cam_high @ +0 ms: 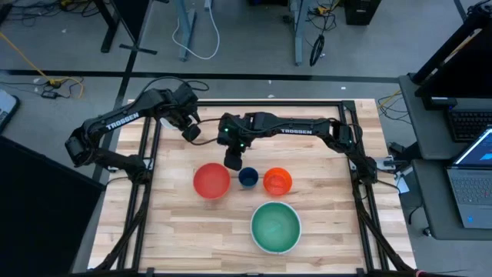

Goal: Nest bowls inside each other
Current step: Stack the left orange bowl onto the green bowl

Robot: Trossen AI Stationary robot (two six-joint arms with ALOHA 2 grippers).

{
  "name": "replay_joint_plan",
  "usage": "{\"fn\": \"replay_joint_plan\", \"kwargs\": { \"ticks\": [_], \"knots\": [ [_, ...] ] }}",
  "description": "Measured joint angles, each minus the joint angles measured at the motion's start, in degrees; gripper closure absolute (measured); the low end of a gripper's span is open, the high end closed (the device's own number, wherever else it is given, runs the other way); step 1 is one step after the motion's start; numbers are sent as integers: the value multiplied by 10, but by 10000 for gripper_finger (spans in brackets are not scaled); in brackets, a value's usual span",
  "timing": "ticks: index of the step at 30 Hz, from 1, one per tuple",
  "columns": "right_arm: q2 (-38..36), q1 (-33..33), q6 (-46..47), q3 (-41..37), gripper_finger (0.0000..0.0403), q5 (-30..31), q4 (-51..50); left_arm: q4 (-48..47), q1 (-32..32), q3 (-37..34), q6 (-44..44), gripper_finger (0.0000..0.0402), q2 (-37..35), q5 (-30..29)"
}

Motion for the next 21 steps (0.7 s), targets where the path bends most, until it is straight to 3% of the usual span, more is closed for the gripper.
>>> {"fn": "replay_joint_plan", "kwargs": {
  "ticks": [21],
  "knots": [
    [37, 21, 11, -2, 312, -4, 14, 2, 0, 0, 0, 402, 0, -6]
  ]
}}
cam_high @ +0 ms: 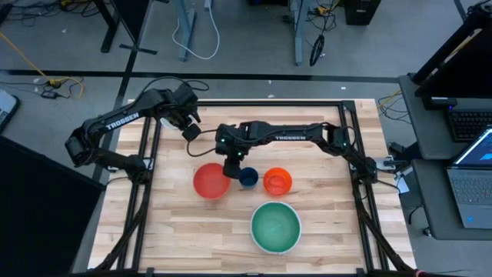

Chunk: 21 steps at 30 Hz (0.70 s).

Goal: Nest bowls inside each other
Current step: Stack the left orange bowl onto the green bowl

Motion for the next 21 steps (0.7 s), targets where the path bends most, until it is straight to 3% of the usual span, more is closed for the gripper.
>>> {"fn": "replay_joint_plan", "kwargs": {
  "ticks": [21],
  "knots": [
    [28, -1, 11, 1, 312, -5, 40, 3, 0, 0, 0, 402, 0, -5]
  ]
}}
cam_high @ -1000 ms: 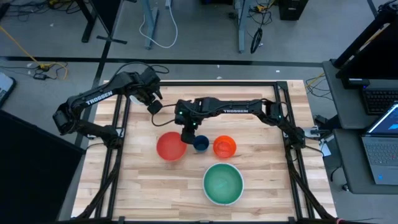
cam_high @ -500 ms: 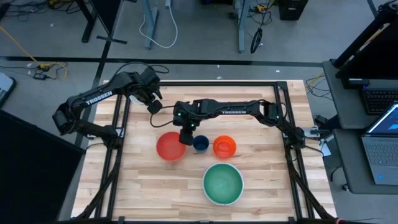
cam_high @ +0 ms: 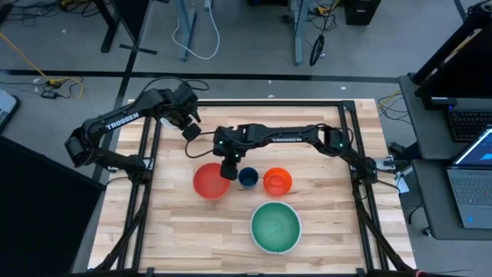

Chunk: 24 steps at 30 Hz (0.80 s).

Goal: Nest bowls inside each other
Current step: Stack the left orange bowl onto the green bowl

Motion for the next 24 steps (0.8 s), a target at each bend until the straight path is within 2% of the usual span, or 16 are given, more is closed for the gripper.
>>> {"fn": "replay_joint_plan", "kwargs": {
  "ticks": [13, 24],
  "knots": [
    [17, 5, 10, 0, 317, -14, 6, 2, 0, 0, 2, 402, 0, 0],
    [17, 5, 2, 0, 381, -14, 8, 11, 0, 0, 3, 402, 0, 0]
  ]
}}
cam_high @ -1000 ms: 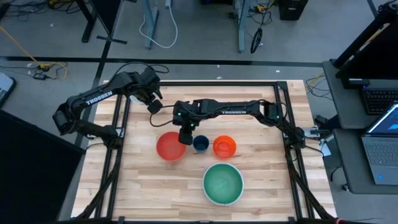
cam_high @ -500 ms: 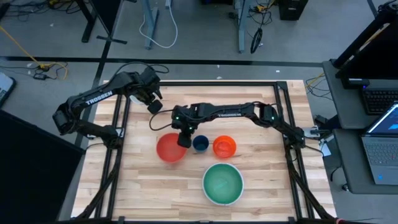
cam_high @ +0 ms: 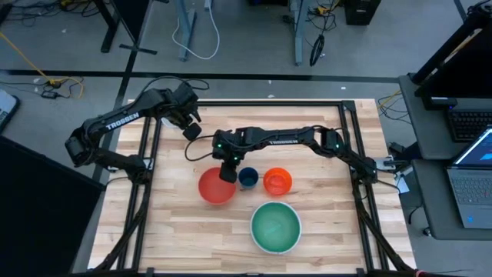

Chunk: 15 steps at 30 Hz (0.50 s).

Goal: Nest bowls inside each other
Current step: Stack the left orange bowl onto the green bowl

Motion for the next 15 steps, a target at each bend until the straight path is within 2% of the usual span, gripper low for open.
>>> {"fn": "replay_joint_plan", "kwargs": {
  "ticks": [3, 15],
  "knots": [
    [0, 0, -6, 0, 398, 2, 4, 0, 0, 0, 1, 402, 0, 0],
    [0, 0, -11, 0, 402, 5, 19, 0, 0, 0, 1, 402, 0, 0]
  ]
}}
